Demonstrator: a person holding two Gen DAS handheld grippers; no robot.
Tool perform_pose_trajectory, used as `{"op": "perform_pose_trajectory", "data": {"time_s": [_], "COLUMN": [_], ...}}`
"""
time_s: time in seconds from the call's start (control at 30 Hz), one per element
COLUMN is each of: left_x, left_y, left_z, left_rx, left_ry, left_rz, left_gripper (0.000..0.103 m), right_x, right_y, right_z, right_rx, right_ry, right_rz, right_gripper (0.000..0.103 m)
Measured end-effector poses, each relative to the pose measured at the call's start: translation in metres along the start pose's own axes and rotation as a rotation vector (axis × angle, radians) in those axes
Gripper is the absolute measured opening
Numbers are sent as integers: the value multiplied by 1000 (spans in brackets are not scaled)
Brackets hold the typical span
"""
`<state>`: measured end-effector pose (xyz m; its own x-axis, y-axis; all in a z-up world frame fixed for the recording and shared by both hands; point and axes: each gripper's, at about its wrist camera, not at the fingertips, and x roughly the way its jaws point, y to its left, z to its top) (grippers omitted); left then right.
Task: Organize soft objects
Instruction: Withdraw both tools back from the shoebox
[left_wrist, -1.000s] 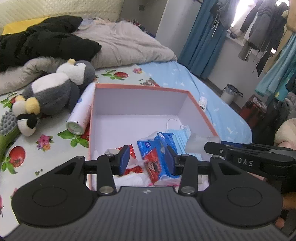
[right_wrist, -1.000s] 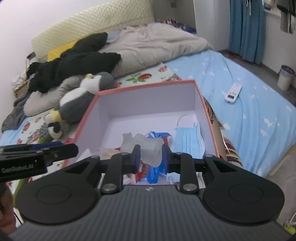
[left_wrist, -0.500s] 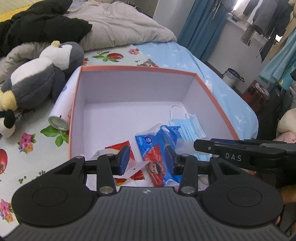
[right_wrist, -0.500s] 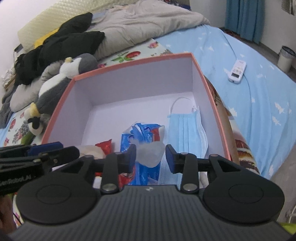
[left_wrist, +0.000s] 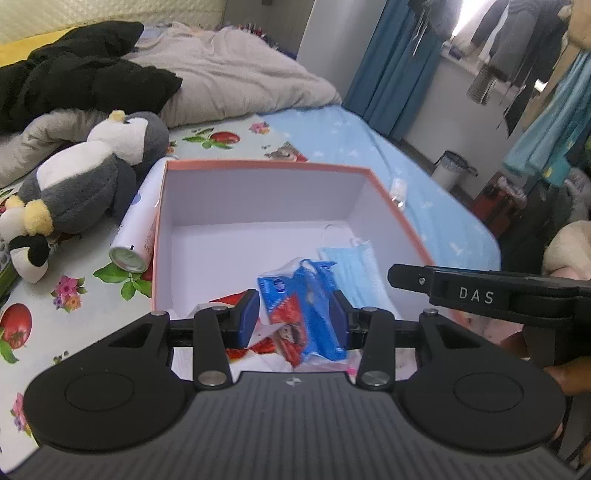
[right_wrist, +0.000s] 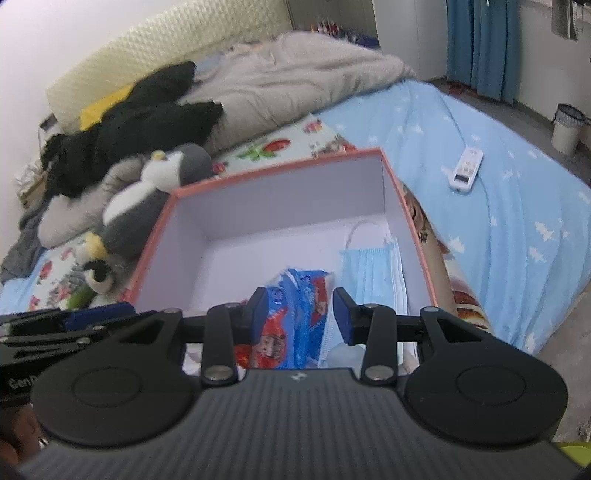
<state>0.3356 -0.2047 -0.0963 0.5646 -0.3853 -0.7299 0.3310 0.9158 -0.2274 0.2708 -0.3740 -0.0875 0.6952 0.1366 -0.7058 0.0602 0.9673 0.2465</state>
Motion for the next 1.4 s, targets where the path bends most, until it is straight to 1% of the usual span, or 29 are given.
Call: {"op": "perform_pose_trajectory", "data": {"time_s": [0.3, 0.47, 0.6, 0.8, 0.9, 1.07, 1.17, 1.23, 1.3, 1.37, 1.4], "left_x": [-74, -118, -149, -192, -209, -227, -232, -235, -239, -242, -244], "left_y": [-21, -31, -35, -39, -40, -41, -42, -41, -41, -41, -42], "left_z": [-16, -29, -42, -62, -71, -88, -97, -104, -109, -115, -119], "left_rx": [23, 39, 53, 56, 51, 46, 40, 29, 25, 25, 26], "left_ry": [-86, -146, -181, -231, -250, -258, -258, -256, -260, -262, -261], "left_rz": [-18, -35, -44, -41, -37, -40, -42, -57, -47, -45, -42], "left_gripper": [48, 49, 49, 49, 49, 49, 49, 49, 49, 51, 55], "right_x": [-70, -106, -134, -162, -171, -182, -185, -187, -189, -190, -191], "right_y": [17, 27, 39, 51, 53, 55, 54, 54, 54, 53, 52], "right_z": [-14, -21, -29, -45, -51, -67, -79, -86, -92, -98, -101], "right_rx": [-28, -42, -78, -97, -103, -104, -102, -103, -100, -104, -105], "right_ry": [-102, -158, -201, -225, -233, -233, -229, -224, -218, -217, -218], "right_rz": [7, 19, 20, 36, 28, 24, 24, 21, 25, 23, 22], "right_gripper": [42, 42, 42, 42, 42, 42, 42, 42, 42, 42, 42]}}
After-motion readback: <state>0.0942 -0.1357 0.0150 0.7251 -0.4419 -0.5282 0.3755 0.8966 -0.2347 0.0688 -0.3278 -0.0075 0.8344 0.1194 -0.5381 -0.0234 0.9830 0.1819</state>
